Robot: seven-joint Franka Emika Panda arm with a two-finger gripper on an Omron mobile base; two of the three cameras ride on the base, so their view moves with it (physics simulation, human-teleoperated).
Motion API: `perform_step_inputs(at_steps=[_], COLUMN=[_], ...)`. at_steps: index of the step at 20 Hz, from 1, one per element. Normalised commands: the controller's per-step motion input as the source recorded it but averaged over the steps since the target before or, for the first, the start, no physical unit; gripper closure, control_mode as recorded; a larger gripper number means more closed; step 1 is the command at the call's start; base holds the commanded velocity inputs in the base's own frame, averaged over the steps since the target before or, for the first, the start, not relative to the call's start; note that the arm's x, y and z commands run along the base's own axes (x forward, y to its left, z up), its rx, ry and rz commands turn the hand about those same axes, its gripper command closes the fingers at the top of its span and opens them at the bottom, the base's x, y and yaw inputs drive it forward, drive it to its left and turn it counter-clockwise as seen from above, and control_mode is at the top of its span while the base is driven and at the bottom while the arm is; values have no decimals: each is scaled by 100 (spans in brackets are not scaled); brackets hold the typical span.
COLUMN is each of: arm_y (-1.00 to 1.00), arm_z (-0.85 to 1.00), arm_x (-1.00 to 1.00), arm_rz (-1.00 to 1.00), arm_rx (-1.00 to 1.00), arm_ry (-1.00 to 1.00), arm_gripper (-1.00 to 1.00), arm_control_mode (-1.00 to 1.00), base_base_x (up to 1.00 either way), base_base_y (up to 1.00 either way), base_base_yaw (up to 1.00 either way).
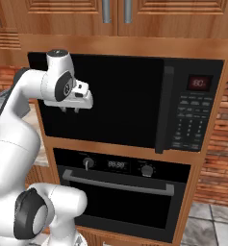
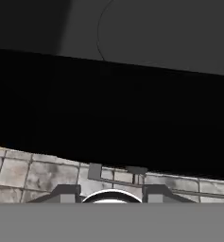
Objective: Take the tongs from the drawer on the left and place them on the dining counter next to the tray containing the hot dog.
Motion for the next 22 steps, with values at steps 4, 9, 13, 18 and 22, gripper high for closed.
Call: perform_step_inputs(at_steps=[4,9,13,18,22], arm_y=[3,83,100,90,81], arm_z=[-7,-3,0,0,0], arm_x=[-57,-90,-62,-33,-56], arm_rz=[0,15,23,19,17], arm_rx=[0,-4,-15,-19,-26], arm_ry=[0,-6,-9,-10,-17], arm_gripper=[-100,-100,-100,-100,-100], arm_control_mode=[-100,-100,-100,-100,-100], base_base_x=[0,0,0,0,0], base_base_y=[0,0,0,0,0], base_base_yaw=[0,0,0,0,0])
